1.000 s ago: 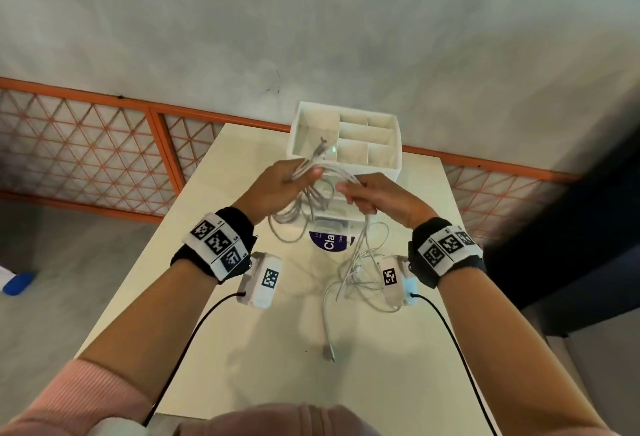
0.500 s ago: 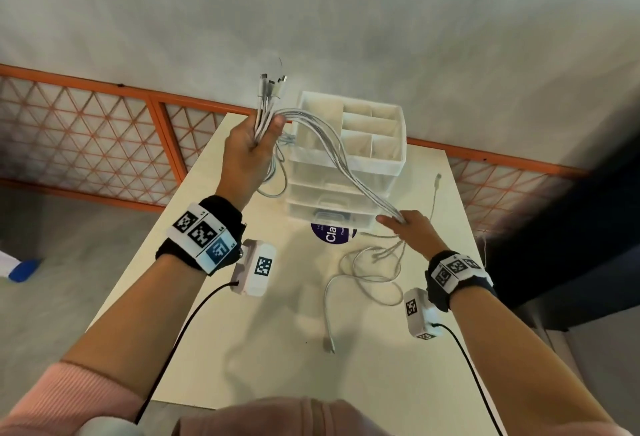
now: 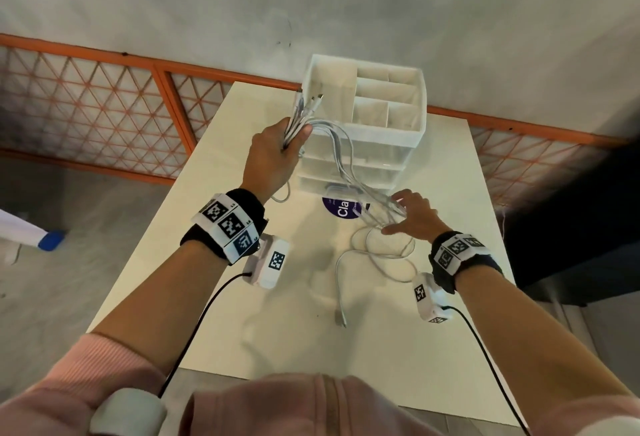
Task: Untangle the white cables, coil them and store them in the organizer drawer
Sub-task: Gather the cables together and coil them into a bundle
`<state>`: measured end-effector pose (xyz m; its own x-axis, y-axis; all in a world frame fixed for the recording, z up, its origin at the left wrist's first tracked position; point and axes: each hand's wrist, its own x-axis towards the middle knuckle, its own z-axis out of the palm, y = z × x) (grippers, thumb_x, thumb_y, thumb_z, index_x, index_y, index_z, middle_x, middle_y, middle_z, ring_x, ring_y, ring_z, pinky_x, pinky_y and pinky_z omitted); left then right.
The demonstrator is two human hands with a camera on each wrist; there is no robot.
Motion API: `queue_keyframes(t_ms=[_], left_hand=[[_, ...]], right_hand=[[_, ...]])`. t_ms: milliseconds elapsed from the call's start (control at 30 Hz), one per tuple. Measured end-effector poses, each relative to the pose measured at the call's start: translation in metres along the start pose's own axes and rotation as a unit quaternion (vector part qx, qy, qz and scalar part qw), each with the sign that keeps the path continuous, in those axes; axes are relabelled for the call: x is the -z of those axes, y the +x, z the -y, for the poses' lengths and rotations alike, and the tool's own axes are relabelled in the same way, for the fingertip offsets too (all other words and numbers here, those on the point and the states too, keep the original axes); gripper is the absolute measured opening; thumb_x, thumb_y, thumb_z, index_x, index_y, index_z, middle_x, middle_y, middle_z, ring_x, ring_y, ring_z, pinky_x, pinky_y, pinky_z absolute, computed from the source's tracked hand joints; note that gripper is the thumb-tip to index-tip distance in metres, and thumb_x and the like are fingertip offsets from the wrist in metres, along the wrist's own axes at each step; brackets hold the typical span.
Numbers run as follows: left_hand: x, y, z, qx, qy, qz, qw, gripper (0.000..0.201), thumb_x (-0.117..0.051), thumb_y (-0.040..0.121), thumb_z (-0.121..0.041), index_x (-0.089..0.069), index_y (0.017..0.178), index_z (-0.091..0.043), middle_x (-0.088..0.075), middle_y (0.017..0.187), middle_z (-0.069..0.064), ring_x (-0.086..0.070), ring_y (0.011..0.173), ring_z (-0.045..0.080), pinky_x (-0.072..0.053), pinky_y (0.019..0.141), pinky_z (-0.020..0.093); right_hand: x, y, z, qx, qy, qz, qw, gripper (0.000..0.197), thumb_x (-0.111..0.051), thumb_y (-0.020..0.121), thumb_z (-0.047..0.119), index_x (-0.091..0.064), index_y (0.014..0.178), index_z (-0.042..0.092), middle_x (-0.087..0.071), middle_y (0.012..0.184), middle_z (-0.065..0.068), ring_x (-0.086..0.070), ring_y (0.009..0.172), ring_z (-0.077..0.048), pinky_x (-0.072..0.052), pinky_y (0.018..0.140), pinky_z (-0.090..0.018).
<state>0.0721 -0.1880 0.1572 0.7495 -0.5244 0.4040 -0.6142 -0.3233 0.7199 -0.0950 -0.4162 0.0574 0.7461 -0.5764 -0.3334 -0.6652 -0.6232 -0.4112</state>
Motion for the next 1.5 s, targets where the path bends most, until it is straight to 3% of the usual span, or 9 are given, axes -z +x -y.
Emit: queue_keyframes(t_ms=[167,267,400,567,733,833,1000,1100,1500], left_hand=[[-0.009,-0.004,0.010,-0.002,0.020,0.004,1.000,0.031,-0.049,0.098,-0.032,-0.045,0.075,-0.011,-0.048,0.059,-0.001,-0.043,0.055,0.017,-0.022,0.051,0.023],[-0.014,-0.007,0.012,0.000,0.018,0.011,1.000,0.032,-0.048,0.098,-0.032,-0.052,0.078,-0.007,-0.052,0.063,0.001,-0.044,0.055,0.012,-0.031,0.050,0.018],[-0.019,-0.010,0.014,0.003,0.021,0.031,0.999,0.038,-0.048,0.098,-0.034,-0.056,0.083,0.000,-0.055,0.065,0.003,-0.049,0.061,0.020,-0.026,0.055,0.025],[-0.022,-0.019,0.011,0.023,0.008,0.088,0.996,0.031,-0.050,0.097,-0.032,-0.043,0.074,-0.013,-0.042,0.052,-0.011,-0.045,0.045,0.004,-0.032,0.049,0.009],[-0.031,-0.039,0.011,0.016,-0.008,0.146,0.989,0.032,-0.052,0.097,-0.031,-0.041,0.069,-0.018,-0.044,0.056,-0.012,-0.045,0.050,0.000,-0.032,0.051,0.008],[-0.034,-0.050,0.013,0.031,-0.004,0.196,0.980,0.033,-0.052,0.096,-0.034,-0.047,0.069,-0.016,-0.048,0.057,-0.005,-0.047,0.050,0.000,-0.033,0.051,0.008],[-0.032,-0.058,0.020,0.063,-0.013,0.232,0.971,0.028,-0.055,0.094,-0.038,-0.055,0.077,-0.015,-0.059,0.065,0.001,-0.051,0.054,0.008,-0.034,0.050,0.009],[-0.030,-0.057,0.020,0.085,-0.039,0.261,0.961,0.024,-0.065,0.086,-0.042,-0.054,0.072,-0.025,-0.057,0.064,-0.005,-0.049,0.053,0.004,-0.034,0.050,0.011],[-0.027,-0.054,-0.011,0.135,-0.326,0.236,0.906,0.031,-0.023,0.104,-0.036,-0.041,0.095,-0.012,-0.024,0.062,-0.002,-0.019,0.051,0.009,-0.020,0.047,0.022]], right_hand=[[-0.014,-0.013,0.014,0.056,-0.049,-0.097,0.992,0.087,-0.088,0.058,0.032,-0.042,0.130,0.015,-0.040,0.126,-0.012,-0.038,0.112,-0.030,-0.032,0.090,-0.039],[-0.022,-0.025,0.026,0.146,-0.050,-0.176,0.972,0.054,-0.084,0.062,0.037,-0.050,0.096,0.015,-0.050,0.098,-0.005,-0.044,0.088,-0.025,-0.036,0.073,-0.034],[-0.040,-0.034,0.039,0.163,-0.117,0.053,0.978,0.042,-0.071,0.078,0.045,-0.039,0.061,0.023,-0.044,0.060,0.008,-0.045,0.064,-0.017,-0.031,0.057,-0.027],[-0.070,-0.042,0.047,0.172,-0.092,0.272,0.943,0.026,-0.077,0.074,0.011,-0.066,0.096,0.018,-0.059,0.080,0.002,-0.055,0.071,-0.015,-0.046,0.073,-0.029],[-0.102,-0.051,0.044,0.195,-0.135,0.312,0.920,0.030,-0.060,0.072,-0.005,-0.065,0.079,0.023,-0.048,0.075,0.010,-0.064,0.082,-0.026,-0.048,0.072,-0.033],[-0.112,-0.053,0.039,0.235,-0.177,0.276,0.915,0.028,-0.075,0.068,0.004,-0.057,0.063,0.025,-0.042,0.073,0.011,-0.056,0.080,-0.018,-0.046,0.071,-0.033],[-0.076,-0.054,0.066,0.219,-0.027,0.341,0.914,0.010,-0.075,0.077,0.014,-0.070,0.085,0.011,-0.053,0.078,0.012,-0.051,0.069,0.000,-0.041,0.066,-0.012],[-0.029,-0.056,0.096,0.208,0.077,0.407,0.886,0.011,-0.066,0.087,0.010,-0.059,0.083,0.018,-0.062,0.080,0.004,-0.059,0.071,-0.007,-0.049,0.069,-0.018],[0.068,-0.058,0.123,0.159,0.368,0.133,0.906,0.013,-0.060,0.089,0.001,-0.053,0.078,0.004,-0.065,0.080,-0.020,-0.070,0.064,-0.014,-0.059,0.070,-0.021]])
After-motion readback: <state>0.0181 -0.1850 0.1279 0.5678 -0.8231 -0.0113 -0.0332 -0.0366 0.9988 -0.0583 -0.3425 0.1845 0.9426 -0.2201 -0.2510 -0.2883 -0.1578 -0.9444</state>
